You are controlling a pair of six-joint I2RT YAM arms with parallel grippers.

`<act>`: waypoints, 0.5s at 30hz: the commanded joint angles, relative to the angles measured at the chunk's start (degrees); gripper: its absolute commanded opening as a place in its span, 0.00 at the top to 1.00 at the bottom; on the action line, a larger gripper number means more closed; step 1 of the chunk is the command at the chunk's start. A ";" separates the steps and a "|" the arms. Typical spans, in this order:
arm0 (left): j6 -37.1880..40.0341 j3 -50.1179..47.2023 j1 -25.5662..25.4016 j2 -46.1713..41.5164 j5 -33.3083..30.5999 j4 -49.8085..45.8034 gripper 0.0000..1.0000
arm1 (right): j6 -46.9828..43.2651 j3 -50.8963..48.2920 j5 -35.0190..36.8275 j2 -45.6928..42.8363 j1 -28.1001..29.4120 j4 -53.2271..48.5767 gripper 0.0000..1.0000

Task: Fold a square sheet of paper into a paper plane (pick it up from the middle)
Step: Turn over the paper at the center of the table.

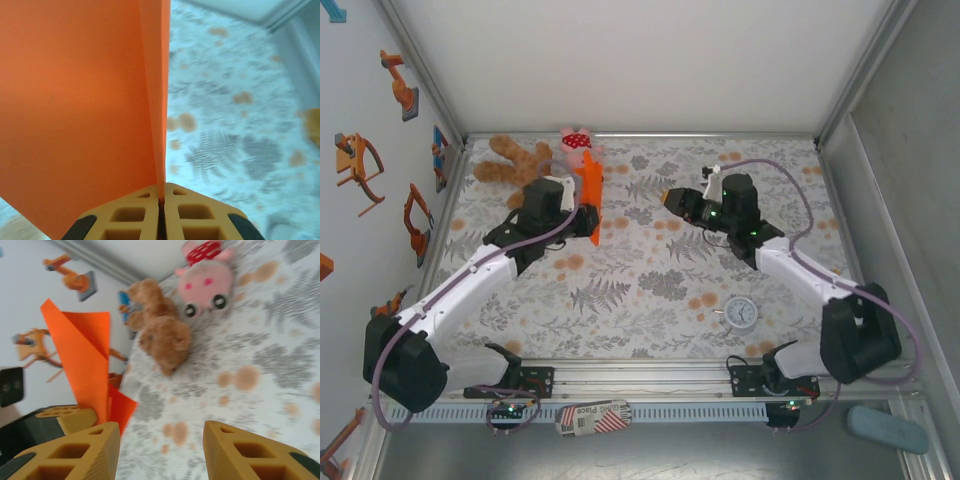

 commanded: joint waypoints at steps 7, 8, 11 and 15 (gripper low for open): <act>6.37 13.44 -7.38 16.58 -39.62 -26.62 0.90 | -12.78 1.14 18.82 -8.79 -0.38 -20.03 0.52; 6.34 14.91 -8.17 19.13 -42.14 -28.17 0.90 | -12.85 0.81 19.41 -9.08 -0.38 -20.35 0.52; 5.56 19.57 -9.85 26.67 -48.03 -33.12 0.90 | -12.70 -0.34 20.26 -10.35 -0.47 -20.45 0.53; 3.96 25.84 -11.99 36.96 -53.93 -39.44 0.90 | -12.24 -1.24 22.03 -11.47 -0.60 -21.52 0.53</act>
